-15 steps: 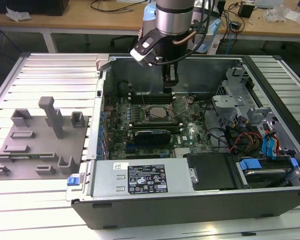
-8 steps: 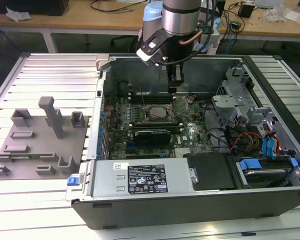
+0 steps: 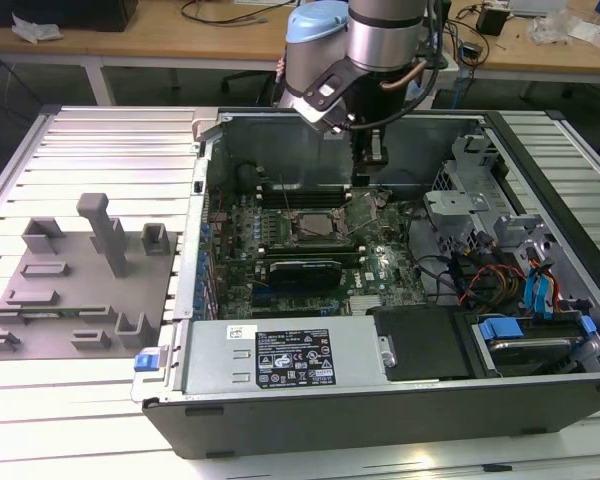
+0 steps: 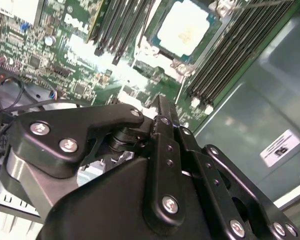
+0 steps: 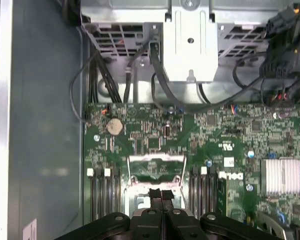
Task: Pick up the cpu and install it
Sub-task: 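Close the cpu cover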
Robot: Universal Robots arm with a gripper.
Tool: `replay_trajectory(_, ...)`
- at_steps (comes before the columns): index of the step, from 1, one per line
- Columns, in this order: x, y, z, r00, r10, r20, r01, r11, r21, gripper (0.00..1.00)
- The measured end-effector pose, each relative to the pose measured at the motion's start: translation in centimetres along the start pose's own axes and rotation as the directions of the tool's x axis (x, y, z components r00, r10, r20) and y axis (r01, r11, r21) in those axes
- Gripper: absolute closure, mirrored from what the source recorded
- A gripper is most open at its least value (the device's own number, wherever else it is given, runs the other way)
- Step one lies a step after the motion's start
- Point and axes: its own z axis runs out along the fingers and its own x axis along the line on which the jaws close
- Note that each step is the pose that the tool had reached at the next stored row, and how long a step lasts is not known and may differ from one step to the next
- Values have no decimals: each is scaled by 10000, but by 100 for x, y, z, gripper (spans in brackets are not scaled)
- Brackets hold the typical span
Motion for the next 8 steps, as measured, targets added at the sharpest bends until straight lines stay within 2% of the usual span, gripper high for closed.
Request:
replay_trajectory(5, 0, 120, 6, 10000, 0, 2, 0, 10000, 1, 89)
replay_trajectory(8, 0, 216, 11, 10000, 1, 0, -1, 10000, 0, 89)
